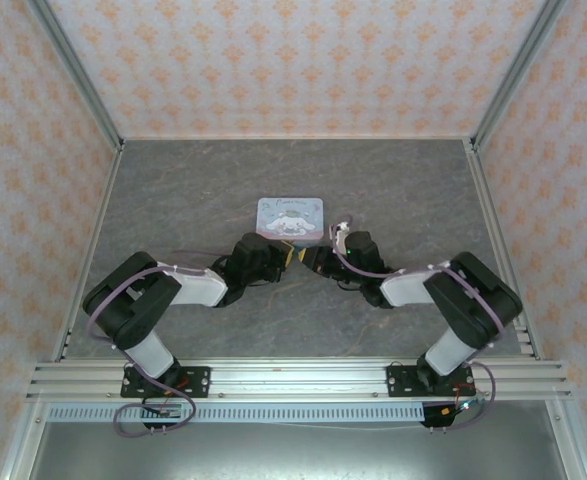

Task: Unlock a padlock with a key

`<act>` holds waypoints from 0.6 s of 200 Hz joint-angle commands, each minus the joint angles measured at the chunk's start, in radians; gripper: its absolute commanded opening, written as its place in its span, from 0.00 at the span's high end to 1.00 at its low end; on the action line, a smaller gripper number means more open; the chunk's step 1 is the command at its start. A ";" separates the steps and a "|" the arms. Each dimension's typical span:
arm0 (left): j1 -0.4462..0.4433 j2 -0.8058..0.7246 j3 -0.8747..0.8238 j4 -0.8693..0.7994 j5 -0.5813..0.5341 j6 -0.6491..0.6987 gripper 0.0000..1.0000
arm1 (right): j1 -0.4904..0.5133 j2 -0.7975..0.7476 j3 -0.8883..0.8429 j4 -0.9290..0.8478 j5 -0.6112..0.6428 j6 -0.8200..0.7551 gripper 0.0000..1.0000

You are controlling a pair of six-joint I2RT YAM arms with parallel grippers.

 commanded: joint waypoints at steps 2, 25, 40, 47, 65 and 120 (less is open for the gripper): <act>-0.003 -0.022 0.022 -0.040 -0.017 0.032 0.98 | 0.007 -0.119 -0.002 -0.182 0.079 -0.214 0.74; -0.004 -0.044 0.024 -0.077 -0.013 0.043 0.99 | 0.006 -0.226 0.005 -0.368 0.176 -0.425 0.66; -0.001 -0.062 0.022 -0.101 -0.011 0.049 1.00 | 0.006 -0.291 0.007 -0.427 0.197 -0.575 0.64; -0.001 -0.069 0.022 -0.110 -0.009 0.050 1.00 | 0.007 -0.324 0.006 -0.438 0.197 -0.645 0.64; 0.001 -0.087 0.024 -0.129 -0.004 0.057 1.00 | 0.006 -0.383 0.029 -0.509 0.181 -0.840 0.63; 0.004 -0.106 0.042 -0.153 0.021 0.063 1.00 | 0.052 -0.439 0.048 -0.629 0.271 -1.375 0.61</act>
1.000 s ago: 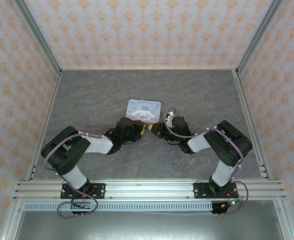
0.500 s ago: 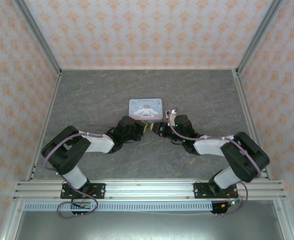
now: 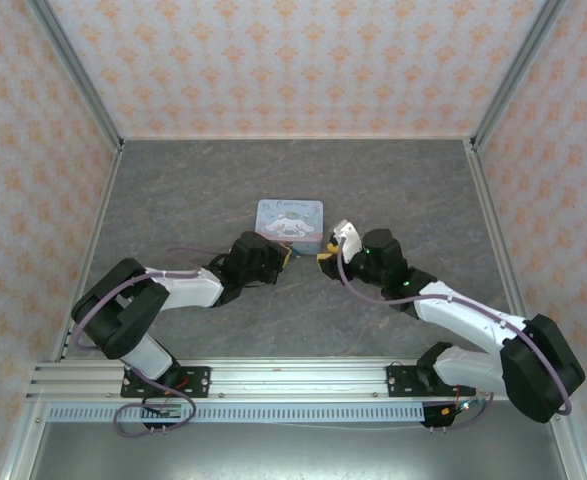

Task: Unlock a padlock with a key

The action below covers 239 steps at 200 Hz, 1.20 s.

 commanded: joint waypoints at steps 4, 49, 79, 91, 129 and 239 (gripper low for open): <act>0.004 -0.032 0.037 -0.020 0.014 0.024 1.00 | 0.056 0.011 0.009 -0.063 0.109 -0.374 0.61; 0.007 -0.028 0.041 -0.024 0.021 0.014 1.00 | 0.191 0.218 -0.014 0.193 0.339 -0.467 0.60; 0.007 -0.026 0.042 -0.032 0.023 0.009 1.00 | 0.209 0.329 -0.015 0.370 0.392 -0.474 0.60; 0.007 -0.028 0.043 -0.037 0.024 0.010 1.00 | 0.208 0.348 -0.006 0.386 0.402 -0.477 0.61; 0.007 -0.027 0.057 -0.054 0.029 0.015 1.00 | 0.209 0.362 0.005 0.375 0.381 -0.478 0.65; 0.007 -0.023 0.067 -0.065 0.037 0.021 1.00 | 0.218 0.405 0.052 0.364 0.326 -0.438 0.72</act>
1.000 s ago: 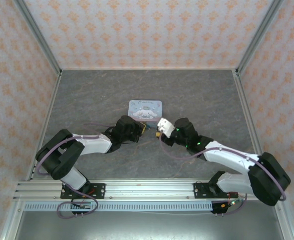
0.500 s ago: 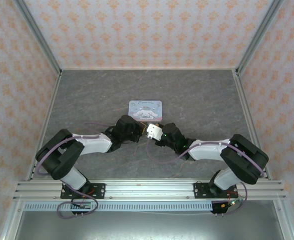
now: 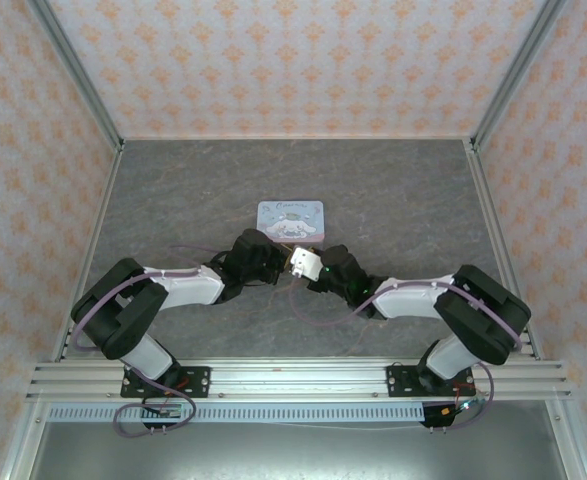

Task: Unlock a padlock with a key

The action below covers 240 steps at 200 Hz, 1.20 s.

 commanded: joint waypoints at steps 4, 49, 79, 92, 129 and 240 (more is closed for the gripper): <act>0.007 -0.021 0.035 -0.005 0.004 0.015 1.00 | 0.011 0.019 0.041 0.026 -0.022 0.030 0.73; 0.007 -0.020 0.033 -0.004 0.008 0.014 1.00 | 0.013 0.032 0.058 0.036 -0.019 0.076 0.95; 0.007 -0.021 0.031 -0.001 0.007 0.013 1.00 | 0.012 0.022 0.053 0.036 0.001 0.159 1.00; 0.007 -0.021 0.031 -0.001 0.008 0.013 1.00 | 0.007 0.016 0.052 0.035 0.010 0.242 1.00; 0.007 -0.018 0.026 0.004 0.009 0.012 1.00 | -0.008 0.009 0.081 -0.022 -0.041 0.545 1.00; 0.051 -0.112 -0.004 -0.175 -0.024 0.144 0.45 | -0.122 0.093 0.027 0.112 -0.377 1.039 1.00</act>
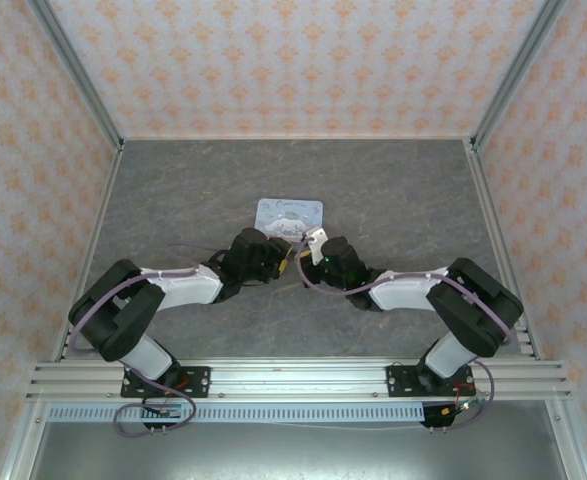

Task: Unlock a padlock with a key

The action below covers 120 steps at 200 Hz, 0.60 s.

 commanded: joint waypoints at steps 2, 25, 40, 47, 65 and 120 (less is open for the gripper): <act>0.032 -0.083 -0.005 -0.126 -0.027 0.097 0.44 | -0.044 0.032 -0.018 0.083 -0.159 0.212 1.00; 0.072 -0.150 -0.015 -0.221 -0.026 0.163 0.37 | -0.084 0.064 -0.018 0.097 -0.249 0.333 1.00; 0.098 -0.180 -0.036 -0.234 -0.023 0.178 0.35 | -0.103 0.086 -0.024 0.110 -0.287 0.408 1.00; 0.107 -0.190 -0.043 -0.239 -0.022 0.186 0.34 | -0.111 0.097 -0.034 0.133 -0.299 0.445 1.00; 0.130 -0.205 -0.044 -0.261 -0.021 0.214 0.33 | -0.131 0.123 -0.050 0.154 -0.318 0.526 1.00; 0.245 -0.216 0.008 -0.319 0.026 0.337 0.23 | -0.207 0.104 -0.093 0.168 -0.331 0.612 0.72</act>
